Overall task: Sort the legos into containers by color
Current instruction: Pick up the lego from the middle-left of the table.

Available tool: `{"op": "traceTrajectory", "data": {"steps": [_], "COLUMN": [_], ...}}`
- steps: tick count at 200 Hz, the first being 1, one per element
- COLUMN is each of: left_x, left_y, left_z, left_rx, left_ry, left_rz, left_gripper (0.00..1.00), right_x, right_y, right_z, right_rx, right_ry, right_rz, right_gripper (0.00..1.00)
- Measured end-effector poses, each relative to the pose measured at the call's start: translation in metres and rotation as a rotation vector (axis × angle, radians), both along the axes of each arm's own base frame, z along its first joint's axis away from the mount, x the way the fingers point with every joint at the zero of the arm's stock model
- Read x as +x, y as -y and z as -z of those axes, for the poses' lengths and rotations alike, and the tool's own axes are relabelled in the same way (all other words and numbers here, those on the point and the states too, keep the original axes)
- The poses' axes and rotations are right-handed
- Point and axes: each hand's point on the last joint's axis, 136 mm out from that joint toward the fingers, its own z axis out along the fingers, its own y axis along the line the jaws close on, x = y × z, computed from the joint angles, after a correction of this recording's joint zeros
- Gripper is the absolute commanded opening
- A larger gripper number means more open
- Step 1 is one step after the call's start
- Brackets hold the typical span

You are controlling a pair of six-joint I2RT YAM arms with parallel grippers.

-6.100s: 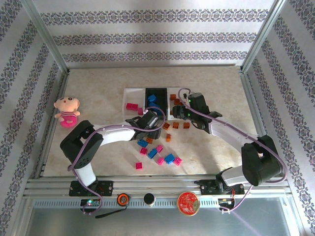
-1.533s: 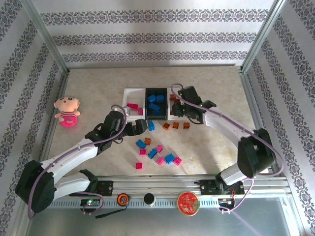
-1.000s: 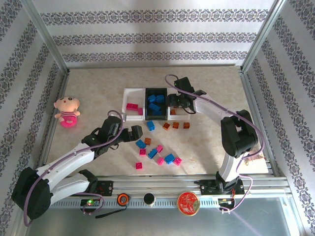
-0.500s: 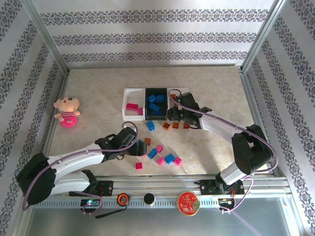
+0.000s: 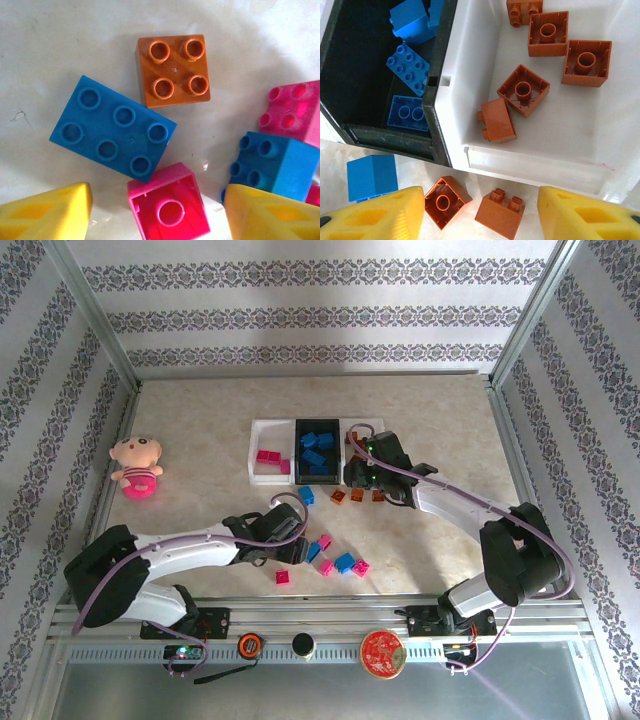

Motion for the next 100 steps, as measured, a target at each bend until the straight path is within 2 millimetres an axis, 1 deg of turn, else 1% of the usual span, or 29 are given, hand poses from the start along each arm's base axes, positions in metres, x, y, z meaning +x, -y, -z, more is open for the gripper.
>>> {"op": "traceTrajectory", "data": {"steps": [10, 29, 41, 55, 79, 89, 100], "left_x": [0.0, 0.001, 0.002, 0.003, 0.0, 0.0, -0.001], "left_y": [-0.001, -0.003, -0.005, -0.007, -0.013, -0.015, -0.016], "left_z": [0.002, 0.003, 0.003, 0.003, 0.003, 0.002, 0.0], "left_rx": [0.007, 0.019, 0.029, 0.038, 0.043, 0.045, 0.044], "left_ry": [-0.002, 0.002, 0.007, 0.015, 0.019, 0.023, 0.026], "left_rz": [-0.003, -0.006, -0.012, -0.02, -0.028, -0.031, -0.034], "left_gripper": [0.64, 0.57, 0.51, 0.46, 0.38, 0.38, 0.46], "right_x": [0.0, -0.002, -0.002, -0.003, -0.003, -0.003, -0.002], "right_y": [0.0, 0.001, 0.002, 0.002, 0.002, 0.002, 0.002], "right_z": [-0.001, -0.001, 0.0, 0.001, 0.001, 0.001, 0.001], "right_rx": [0.002, 0.003, 0.002, 0.0, 0.003, 0.003, 0.005], "right_ry": [0.004, 0.005, 0.003, 0.0, 0.0, 0.0, 0.002], "right_rz": [0.0, 0.0, 0.001, 0.001, 0.004, 0.004, 0.005], "right_gripper": [0.62, 0.62, 0.62, 0.62, 0.62, 0.62, 0.62]}}
